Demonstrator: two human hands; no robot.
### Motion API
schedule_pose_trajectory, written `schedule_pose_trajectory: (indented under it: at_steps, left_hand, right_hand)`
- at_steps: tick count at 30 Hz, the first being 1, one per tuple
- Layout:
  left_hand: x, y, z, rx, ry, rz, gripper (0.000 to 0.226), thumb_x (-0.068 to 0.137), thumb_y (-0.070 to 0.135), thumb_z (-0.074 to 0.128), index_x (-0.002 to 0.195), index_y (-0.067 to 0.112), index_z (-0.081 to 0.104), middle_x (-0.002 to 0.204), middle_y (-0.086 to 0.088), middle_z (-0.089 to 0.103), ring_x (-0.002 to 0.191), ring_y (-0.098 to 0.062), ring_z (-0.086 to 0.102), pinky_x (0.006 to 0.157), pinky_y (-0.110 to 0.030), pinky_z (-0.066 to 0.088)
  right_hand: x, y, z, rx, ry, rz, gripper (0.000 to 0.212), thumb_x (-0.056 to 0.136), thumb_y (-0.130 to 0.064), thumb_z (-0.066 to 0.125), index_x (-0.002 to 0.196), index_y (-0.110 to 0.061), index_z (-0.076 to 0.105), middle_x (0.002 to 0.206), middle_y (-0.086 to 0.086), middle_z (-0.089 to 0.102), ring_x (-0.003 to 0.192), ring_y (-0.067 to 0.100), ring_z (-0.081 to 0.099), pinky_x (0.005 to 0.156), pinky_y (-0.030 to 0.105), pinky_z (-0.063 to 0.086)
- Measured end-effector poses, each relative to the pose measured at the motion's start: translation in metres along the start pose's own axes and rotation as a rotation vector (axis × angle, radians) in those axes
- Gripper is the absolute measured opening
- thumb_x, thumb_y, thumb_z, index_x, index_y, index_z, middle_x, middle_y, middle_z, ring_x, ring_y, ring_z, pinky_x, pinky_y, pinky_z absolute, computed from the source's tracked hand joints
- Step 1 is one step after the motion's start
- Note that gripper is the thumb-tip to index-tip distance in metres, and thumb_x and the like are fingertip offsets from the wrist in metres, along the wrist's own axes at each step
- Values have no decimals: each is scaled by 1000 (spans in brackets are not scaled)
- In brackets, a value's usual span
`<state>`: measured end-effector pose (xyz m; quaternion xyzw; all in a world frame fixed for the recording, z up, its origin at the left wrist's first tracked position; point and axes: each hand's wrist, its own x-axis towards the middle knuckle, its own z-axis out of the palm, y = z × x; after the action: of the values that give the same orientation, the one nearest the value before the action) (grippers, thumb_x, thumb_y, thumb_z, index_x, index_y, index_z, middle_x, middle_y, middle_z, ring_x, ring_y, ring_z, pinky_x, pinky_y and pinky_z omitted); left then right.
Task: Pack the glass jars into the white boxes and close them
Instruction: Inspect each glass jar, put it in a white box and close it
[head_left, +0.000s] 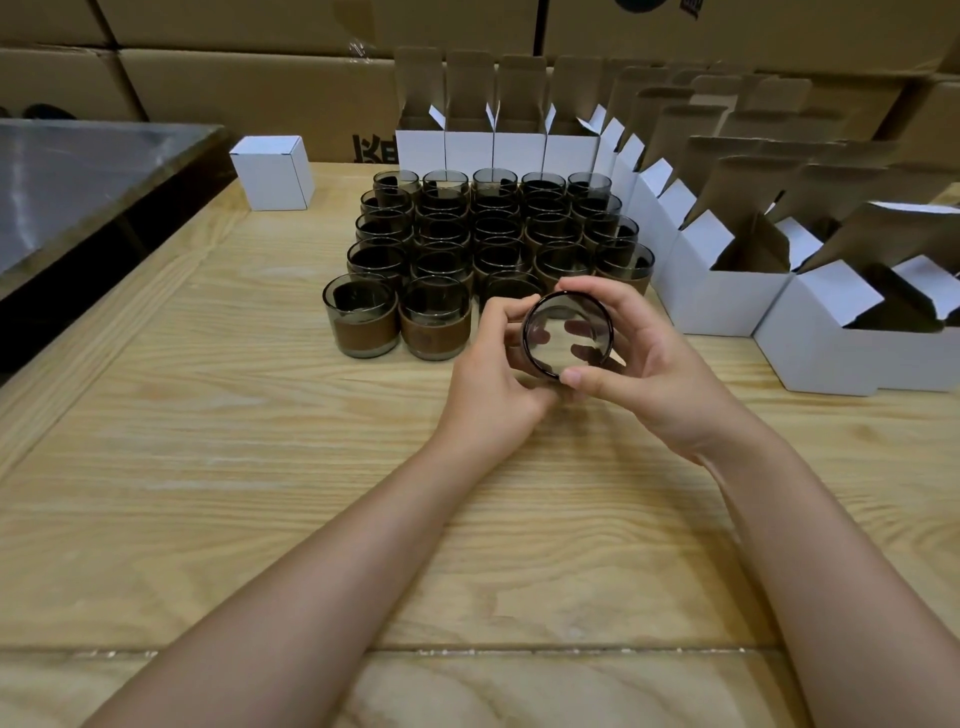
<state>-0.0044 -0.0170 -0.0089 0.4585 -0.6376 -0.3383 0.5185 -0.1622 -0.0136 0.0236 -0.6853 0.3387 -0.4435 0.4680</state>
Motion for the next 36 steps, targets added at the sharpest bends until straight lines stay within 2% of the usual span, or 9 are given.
schedule_pose_trajectory:
  at_steps: [4, 9, 16, 19, 21, 24, 28, 31, 36]
  left_hand:
    - [0, -1, 1, 45, 14, 12, 69, 65, 10, 86, 114, 34, 44, 97, 18, 60, 87, 16, 57, 71, -5, 45]
    - [0, -2, 3, 101, 28, 12, 66, 67, 12, 83, 112, 41, 44, 93, 17, 61, 84, 10, 58, 68, -8, 46]
    - [-2, 2, 5, 224, 22, 104, 60, 66, 12, 82, 117, 23, 51, 104, 11, 59, 84, -1, 58, 72, -6, 42]
    - [-5, 5, 6, 256, 20, 99, 54, 70, 13, 78, 115, 26, 50, 103, 6, 58, 85, -12, 59, 73, -28, 52]
    - [-6, 7, 7, 259, 14, 88, 54, 71, 13, 76, 116, 27, 51, 108, 4, 57, 89, -15, 59, 72, -39, 54]
    - [-6, 8, 7, 265, 21, 104, 59, 69, 11, 77, 121, 23, 53, 110, 4, 56, 91, -17, 58, 72, -41, 54]
    - [-6, 7, 7, 297, 34, 141, 62, 68, 6, 76, 125, 18, 54, 107, 4, 52, 86, -14, 52, 73, -38, 52]
    - [-6, 5, 7, 289, 47, 152, 63, 67, 7, 77, 124, 18, 53, 106, 7, 51, 82, -9, 48, 72, -29, 49]
    - [-4, 4, 6, 175, 31, 154, 67, 64, 17, 85, 122, 19, 51, 108, 6, 58, 85, -2, 54, 74, -29, 53]
  right_hand:
    - [1, 0, 4, -90, 67, -18, 64, 76, 1, 76, 121, -36, 52, 114, -25, 60, 113, 5, 58, 90, 23, 51]
    - [2, 2, 16, -194, 229, -70, 62, 68, -7, 84, 111, -35, 50, 104, -30, 60, 101, -3, 61, 80, 13, 48]
    - [4, 5, 32, -179, 465, -95, 43, 72, -19, 83, 96, -34, 50, 106, -10, 65, 99, 4, 63, 83, 18, 51]
    - [4, 4, 35, -98, 528, -100, 32, 79, -14, 77, 91, -29, 51, 106, -7, 67, 95, 1, 63, 77, 14, 50]
    - [5, 4, 36, -43, 548, -101, 27, 83, -12, 72, 89, -26, 51, 104, -7, 67, 92, -4, 63, 75, 13, 49]
    - [5, 5, 40, -29, 572, -101, 19, 83, -18, 66, 88, -26, 50, 102, -8, 67, 90, -7, 62, 80, 16, 50]
    - [7, 7, 41, 26, 616, -74, 3, 84, -27, 55, 84, -26, 52, 101, -7, 68, 96, 2, 63, 90, 37, 53]
    - [8, 5, 40, 70, 590, -34, 5, 85, -29, 50, 83, -27, 53, 102, -7, 70, 99, 11, 63, 91, 49, 52]
    - [9, -1, 31, 313, 497, 16, 19, 95, -17, 40, 99, -21, 58, 105, 1, 71, 94, 13, 65, 81, 39, 55]
